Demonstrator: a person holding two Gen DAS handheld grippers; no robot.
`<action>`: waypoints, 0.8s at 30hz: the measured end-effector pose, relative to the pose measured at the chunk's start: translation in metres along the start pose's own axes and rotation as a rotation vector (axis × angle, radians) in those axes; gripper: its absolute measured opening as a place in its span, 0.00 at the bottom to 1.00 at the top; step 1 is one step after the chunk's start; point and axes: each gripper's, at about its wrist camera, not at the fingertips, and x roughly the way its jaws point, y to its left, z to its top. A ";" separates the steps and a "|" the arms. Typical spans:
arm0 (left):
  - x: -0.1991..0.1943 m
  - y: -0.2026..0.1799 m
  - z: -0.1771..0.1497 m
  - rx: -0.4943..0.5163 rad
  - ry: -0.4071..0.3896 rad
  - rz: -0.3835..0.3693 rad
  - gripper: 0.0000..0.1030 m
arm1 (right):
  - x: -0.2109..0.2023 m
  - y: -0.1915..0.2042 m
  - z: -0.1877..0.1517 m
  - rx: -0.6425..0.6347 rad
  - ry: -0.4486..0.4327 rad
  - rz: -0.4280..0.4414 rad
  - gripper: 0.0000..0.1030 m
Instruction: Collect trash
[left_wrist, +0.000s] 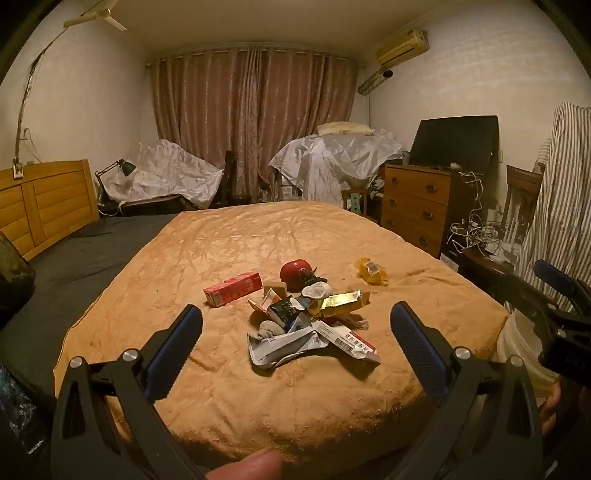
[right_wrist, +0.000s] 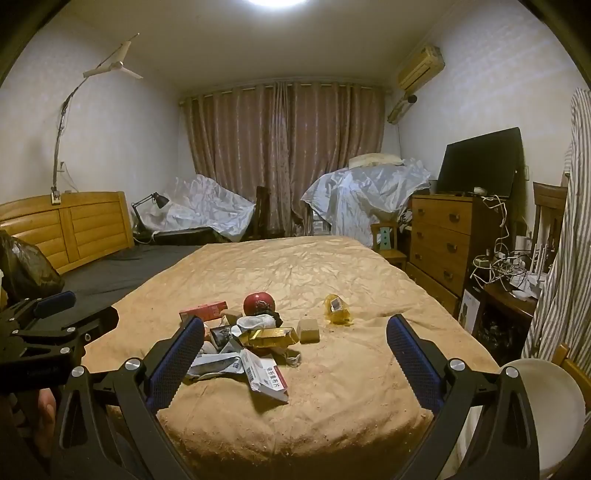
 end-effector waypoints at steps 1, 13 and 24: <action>0.000 0.000 0.000 0.000 0.000 0.000 0.95 | 0.000 0.000 0.000 0.000 0.000 0.001 0.96; 0.002 0.003 -0.002 0.001 0.005 0.000 0.95 | 0.006 0.002 -0.012 0.006 0.025 0.024 0.96; 0.003 0.003 -0.002 0.003 0.009 0.000 0.95 | 0.006 0.003 -0.009 -0.005 0.027 0.036 0.96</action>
